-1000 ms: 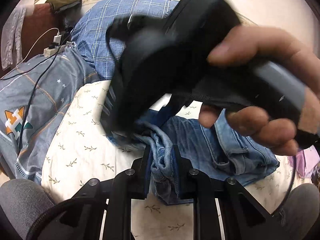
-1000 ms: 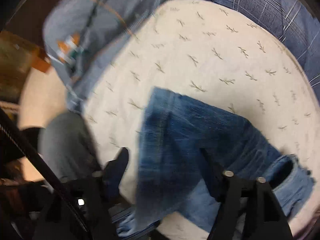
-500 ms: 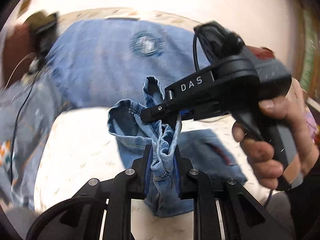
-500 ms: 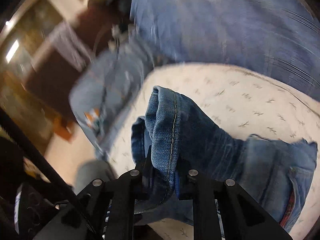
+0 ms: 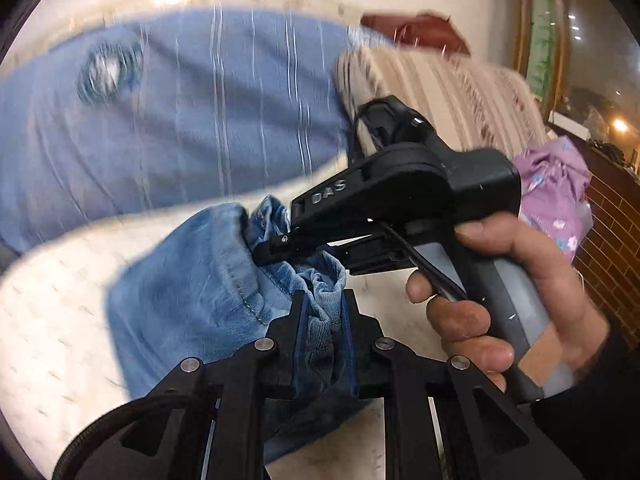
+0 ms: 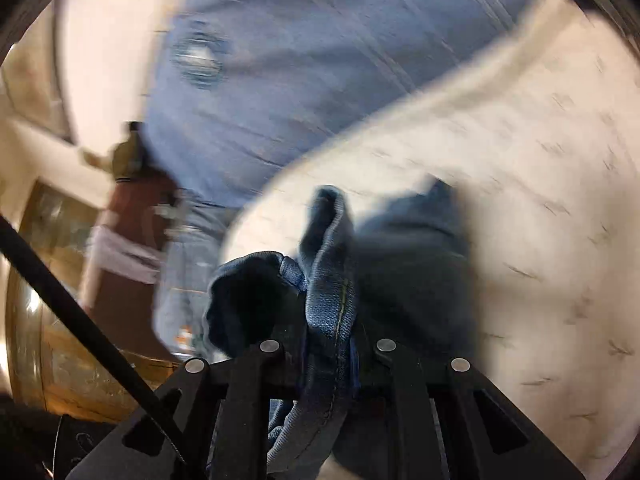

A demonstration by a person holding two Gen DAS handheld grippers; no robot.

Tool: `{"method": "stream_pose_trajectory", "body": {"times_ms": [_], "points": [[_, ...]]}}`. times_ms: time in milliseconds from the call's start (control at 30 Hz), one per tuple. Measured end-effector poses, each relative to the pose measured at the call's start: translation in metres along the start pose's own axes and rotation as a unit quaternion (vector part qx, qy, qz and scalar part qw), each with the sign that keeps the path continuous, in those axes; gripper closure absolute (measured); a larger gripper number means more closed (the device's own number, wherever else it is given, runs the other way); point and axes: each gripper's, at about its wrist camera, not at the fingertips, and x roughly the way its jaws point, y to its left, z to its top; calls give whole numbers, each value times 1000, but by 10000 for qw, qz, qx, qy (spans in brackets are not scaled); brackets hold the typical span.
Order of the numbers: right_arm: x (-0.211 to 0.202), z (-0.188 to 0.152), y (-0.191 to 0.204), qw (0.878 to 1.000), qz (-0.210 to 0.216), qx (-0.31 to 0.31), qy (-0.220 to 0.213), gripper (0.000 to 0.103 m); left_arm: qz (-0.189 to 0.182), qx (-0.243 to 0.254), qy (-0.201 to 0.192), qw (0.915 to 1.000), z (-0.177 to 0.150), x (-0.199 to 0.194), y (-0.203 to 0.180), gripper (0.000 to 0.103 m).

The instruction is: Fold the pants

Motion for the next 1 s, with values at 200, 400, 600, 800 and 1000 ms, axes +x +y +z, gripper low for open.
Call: {"method": "stream_pose_trajectory", "body": {"times_ms": [200,400,600,800,1000], "points": [[6,-4,-5,9989,-344,217,235,64,-611,-482,438,9960,-8,6,28,72],[-42,-13,22,9964,75,-292,-798,43,-917,-1174,18,9888,-14,-63,83,54],[-5,-23,57,9937,106,-1068,-331,43,-284,-1521,291,9875,-25,-59,126,56],[15,-26,58,9910,-698,-1111,-264,101,-279,-1393,693,9874,-23,-27,127,56],[-22,-15,35,9858,-1054,-840,-1002,101,-316,-914,807,9920,-10,-8,104,57]]}}
